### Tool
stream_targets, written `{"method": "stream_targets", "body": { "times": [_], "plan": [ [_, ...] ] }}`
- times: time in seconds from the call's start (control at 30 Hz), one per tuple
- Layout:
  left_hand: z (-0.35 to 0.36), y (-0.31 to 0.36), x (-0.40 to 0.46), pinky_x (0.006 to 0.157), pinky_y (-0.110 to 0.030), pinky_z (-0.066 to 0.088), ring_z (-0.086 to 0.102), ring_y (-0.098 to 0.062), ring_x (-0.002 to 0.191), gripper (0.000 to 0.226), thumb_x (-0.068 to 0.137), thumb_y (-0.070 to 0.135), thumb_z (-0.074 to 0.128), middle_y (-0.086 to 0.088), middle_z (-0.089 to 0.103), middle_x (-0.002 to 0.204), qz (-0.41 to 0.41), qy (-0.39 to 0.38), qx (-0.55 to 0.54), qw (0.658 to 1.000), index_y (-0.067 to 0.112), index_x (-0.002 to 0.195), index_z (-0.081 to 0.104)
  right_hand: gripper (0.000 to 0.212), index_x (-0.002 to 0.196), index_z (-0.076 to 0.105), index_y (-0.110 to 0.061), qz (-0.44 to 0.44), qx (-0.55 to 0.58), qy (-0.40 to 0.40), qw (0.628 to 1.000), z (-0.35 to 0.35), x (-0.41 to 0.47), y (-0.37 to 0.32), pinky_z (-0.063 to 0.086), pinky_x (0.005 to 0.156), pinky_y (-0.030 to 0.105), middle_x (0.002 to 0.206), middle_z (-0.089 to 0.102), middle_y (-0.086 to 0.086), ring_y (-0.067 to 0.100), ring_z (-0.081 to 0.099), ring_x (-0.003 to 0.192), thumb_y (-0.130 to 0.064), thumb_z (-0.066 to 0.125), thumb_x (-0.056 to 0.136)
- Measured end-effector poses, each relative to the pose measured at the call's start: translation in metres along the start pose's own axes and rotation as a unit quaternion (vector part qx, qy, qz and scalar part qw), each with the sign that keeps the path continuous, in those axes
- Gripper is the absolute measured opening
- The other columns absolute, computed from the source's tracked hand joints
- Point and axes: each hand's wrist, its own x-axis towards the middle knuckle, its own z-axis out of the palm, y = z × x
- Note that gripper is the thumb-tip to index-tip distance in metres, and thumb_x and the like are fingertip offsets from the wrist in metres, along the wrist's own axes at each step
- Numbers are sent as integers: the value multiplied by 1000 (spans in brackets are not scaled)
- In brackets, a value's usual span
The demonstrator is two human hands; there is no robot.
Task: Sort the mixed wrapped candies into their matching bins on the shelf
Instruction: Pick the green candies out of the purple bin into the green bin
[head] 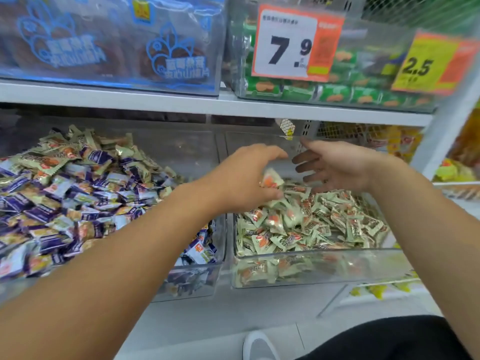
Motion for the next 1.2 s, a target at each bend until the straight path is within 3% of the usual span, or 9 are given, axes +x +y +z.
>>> {"method": "stream_targets", "body": {
  "times": [0.1, 0.3, 0.47, 0.53, 0.7, 0.83, 1.0, 1.1, 1.2],
  "plan": [
    [-7, -9, -6, 104, -21, 34, 47, -7, 127, 62, 82, 45, 75, 10, 55, 138, 7, 25, -21, 999, 29, 137, 52, 50, 117, 67, -17, -41, -107, 4, 993, 7, -11, -10, 51, 100, 49, 118, 70, 1, 24, 67, 108, -59, 51, 95],
    [-53, -70, -47, 76, -20, 54, 65, 3, 74, 13, 87, 32, 72, 13, 72, 80, -74, 96, -45, 992, 21, 91, 75, 18, 86, 75, -12, -266, -259, -53, 927, 69, -44, -52, 57, 66, 30, 75, 73, 1, 12, 68, 67, -27, 67, 94],
    [-63, -128, -96, 87, -26, 50, 63, -3, 92, 31, 83, 45, 73, 15, 68, 102, -180, -51, 67, 980, 31, 111, 71, 18, 92, 77, -15, -462, -381, -17, 801, 153, -47, -86, 54, 70, 21, 79, 72, -6, 5, 65, 71, -5, 68, 80],
    [-62, -133, -102, 92, -27, 47, 60, -6, 101, 27, 88, 46, 67, 16, 66, 110, -178, -119, 78, 974, 36, 112, 70, 15, 92, 73, -11, -425, -482, 1, 766, 173, -30, -92, 55, 73, 34, 83, 69, 2, 18, 65, 77, -6, 62, 84],
    [-65, -137, -107, 85, -21, 45, 60, 0, 95, 19, 93, 31, 64, 17, 68, 107, -195, -100, 33, 975, 34, 111, 70, 25, 66, 53, -9, -233, -678, -50, 695, 209, 14, -92, 35, 51, 28, 65, 49, 5, 21, 41, 54, -5, 58, 90],
    [-62, -140, -110, 76, -15, 48, 62, 3, 87, 14, 93, 31, 65, 16, 69, 97, -190, -60, -4, 980, 31, 106, 70, 5, 88, 71, -10, -199, -635, -88, 741, 213, 28, -98, 54, 68, 33, 88, 71, 5, 24, 63, 75, -6, 69, 87],
    [-65, -137, -106, 73, -18, 53, 66, -1, 81, 34, 78, 45, 78, 10, 71, 90, -177, 15, -54, 983, 23, 104, 72, 4, 89, 74, -13, -235, -496, -55, 834, 196, 28, -112, 58, 64, 24, 70, 72, -2, 11, 66, 60, -12, 71, 90],
    [-69, -136, -103, 65, -21, 54, 66, -4, 68, 44, 70, 49, 82, 8, 71, 80, -190, 70, -72, 977, 18, 98, 71, 7, 87, 68, -8, -245, -175, -77, 951, 196, 23, -113, 62, 68, 26, 72, 71, 13, 16, 69, 61, -8, 66, 93],
    [-73, -137, -105, 46, -21, 38, 47, -7, 47, 30, 81, 40, 77, 1, 62, 63, -198, 95, -72, 973, 11, 85, 68, 11, 101, 66, 2, -200, 9, -148, 968, 201, 20, -108, 61, 68, 23, 85, 73, 20, 22, 74, 73, -6, 64, 94]
  ]
}}
